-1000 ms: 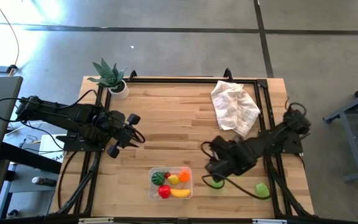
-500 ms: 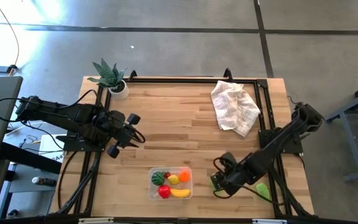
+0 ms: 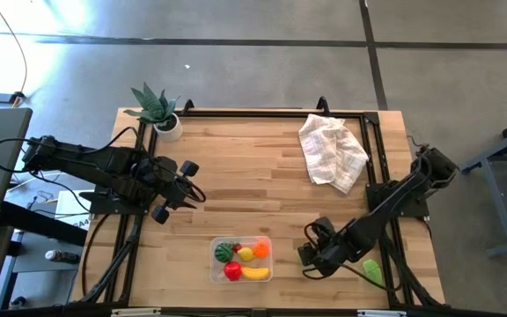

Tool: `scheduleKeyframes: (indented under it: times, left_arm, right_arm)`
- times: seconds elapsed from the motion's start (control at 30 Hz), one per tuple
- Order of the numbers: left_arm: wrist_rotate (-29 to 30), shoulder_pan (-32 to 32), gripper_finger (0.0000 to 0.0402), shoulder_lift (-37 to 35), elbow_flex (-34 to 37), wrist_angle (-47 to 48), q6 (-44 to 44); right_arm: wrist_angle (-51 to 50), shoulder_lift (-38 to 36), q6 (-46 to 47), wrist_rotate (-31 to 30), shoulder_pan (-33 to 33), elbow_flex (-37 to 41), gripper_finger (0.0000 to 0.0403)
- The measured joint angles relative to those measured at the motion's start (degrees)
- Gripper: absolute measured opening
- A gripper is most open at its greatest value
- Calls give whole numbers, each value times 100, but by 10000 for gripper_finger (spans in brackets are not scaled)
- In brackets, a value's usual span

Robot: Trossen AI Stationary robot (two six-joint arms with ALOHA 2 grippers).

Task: Pick and placing Produce into tupperware
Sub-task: Put the melon into the bin

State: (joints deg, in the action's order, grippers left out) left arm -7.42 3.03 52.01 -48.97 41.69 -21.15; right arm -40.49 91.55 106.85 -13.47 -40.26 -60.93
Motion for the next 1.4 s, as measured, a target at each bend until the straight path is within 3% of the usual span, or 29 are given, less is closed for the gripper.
scheduleKeyframes:
  times: [0.37, 0.9, 1.4]
  left_arm:
    - [0, -1, 95, 0, 0, 0, -2]
    - [0, -2, 95, 0, 0, 0, -1]
    - [0, 0, 95, 0, 0, 0, -2]
  right_arm:
    - [181, 364, 69, 50, -43, 2, 335]
    - [752, 1103, 117, 153, -67, 2, 337]
    - [663, 1173, 70, 168, 12, -2, 332]
